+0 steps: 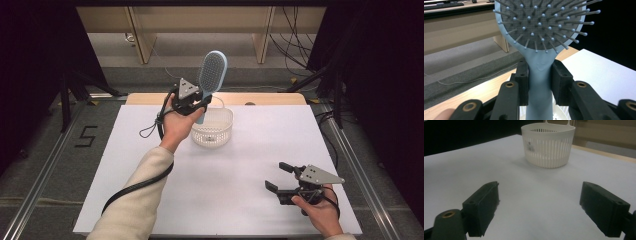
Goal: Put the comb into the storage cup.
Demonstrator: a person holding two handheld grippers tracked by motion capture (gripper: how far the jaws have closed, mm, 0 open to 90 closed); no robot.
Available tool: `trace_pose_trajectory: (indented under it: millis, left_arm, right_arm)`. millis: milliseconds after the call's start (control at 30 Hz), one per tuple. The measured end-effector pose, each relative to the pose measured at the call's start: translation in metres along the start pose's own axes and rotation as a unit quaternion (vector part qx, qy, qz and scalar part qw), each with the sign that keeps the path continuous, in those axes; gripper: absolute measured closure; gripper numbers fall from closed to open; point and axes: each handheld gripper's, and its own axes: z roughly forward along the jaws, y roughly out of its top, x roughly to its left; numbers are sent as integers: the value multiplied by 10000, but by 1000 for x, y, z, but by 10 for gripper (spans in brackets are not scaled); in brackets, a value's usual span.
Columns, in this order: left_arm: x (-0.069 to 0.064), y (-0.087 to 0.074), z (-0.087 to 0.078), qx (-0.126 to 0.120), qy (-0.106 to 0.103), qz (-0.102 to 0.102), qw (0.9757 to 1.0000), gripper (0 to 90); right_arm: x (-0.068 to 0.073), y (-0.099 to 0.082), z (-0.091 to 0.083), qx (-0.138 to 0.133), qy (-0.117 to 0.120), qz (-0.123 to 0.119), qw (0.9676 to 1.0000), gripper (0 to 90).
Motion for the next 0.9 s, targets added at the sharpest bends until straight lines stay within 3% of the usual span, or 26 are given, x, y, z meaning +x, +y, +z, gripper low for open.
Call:
trace_pose_trajectory:
  millis: [900]
  left_arm:
    - [0,-4,10,-17,-56,71,10000,698]
  right_arm:
    - [0,0,0,-4,-10,7,10000,165]
